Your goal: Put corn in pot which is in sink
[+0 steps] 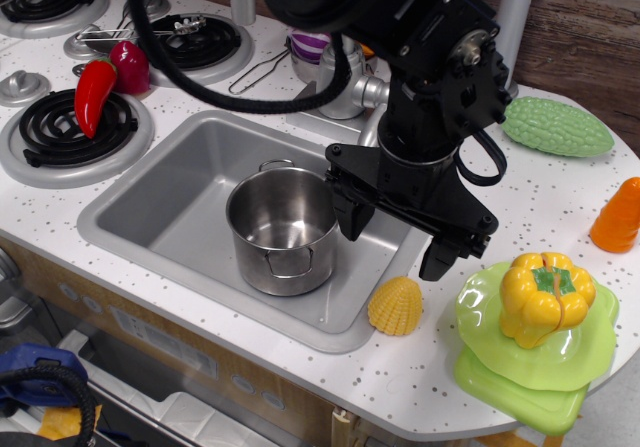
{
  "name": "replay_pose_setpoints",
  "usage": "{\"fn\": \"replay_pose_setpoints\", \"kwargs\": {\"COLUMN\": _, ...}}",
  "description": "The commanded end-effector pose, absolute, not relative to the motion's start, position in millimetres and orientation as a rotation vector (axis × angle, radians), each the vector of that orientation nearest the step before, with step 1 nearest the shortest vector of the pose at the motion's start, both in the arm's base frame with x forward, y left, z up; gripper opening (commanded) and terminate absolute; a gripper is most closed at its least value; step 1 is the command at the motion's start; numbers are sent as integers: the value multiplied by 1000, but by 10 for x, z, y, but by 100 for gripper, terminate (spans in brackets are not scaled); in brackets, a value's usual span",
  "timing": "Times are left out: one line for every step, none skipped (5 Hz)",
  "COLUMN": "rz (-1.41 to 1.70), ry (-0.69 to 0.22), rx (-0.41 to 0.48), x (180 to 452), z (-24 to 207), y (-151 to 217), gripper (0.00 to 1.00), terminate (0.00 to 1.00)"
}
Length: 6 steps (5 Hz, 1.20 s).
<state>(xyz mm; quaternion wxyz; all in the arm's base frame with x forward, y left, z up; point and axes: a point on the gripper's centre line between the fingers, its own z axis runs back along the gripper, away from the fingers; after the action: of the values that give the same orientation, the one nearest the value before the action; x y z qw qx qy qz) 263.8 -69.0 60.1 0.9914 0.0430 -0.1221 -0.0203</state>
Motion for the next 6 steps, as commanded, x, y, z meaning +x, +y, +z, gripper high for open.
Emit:
{"fn": "replay_pose_setpoints", "kwargs": {"rz": -41, "ry": -245, "rx": 86, "x": 2638, "z": 601, "y": -690, "gripper": 100, "terminate": 0}}
{"fn": "replay_pose_setpoints", "kwargs": {"rz": -39, "ry": -270, "rx": 42, "x": 2612, "z": 479, "y": -682, "gripper": 100, "terminate": 0}}
{"fn": "replay_pose_setpoints", "kwargs": {"rz": -64, "ry": -310, "rx": -2, "x": 2582, "z": 360, "y": -659, "gripper": 100, "terminate": 0}}
{"fn": "replay_pose_setpoints", "kwargs": {"rz": -88, "ry": -336, "rx": -33, "x": 2576, "z": 303, "y": -613, "gripper": 100, "terminate": 0}}
{"fn": "replay_pose_setpoints", "kwargs": {"rz": -116, "ry": -387, "rx": -64, "x": 2612, "z": 229, "y": -599, "gripper": 100, "terminate": 0}}
{"fn": "replay_pose_setpoints", "kwargs": {"rz": -128, "ry": -422, "rx": -79, "x": 2638, "z": 190, "y": -640, "gripper": 100, "terminate": 0}}
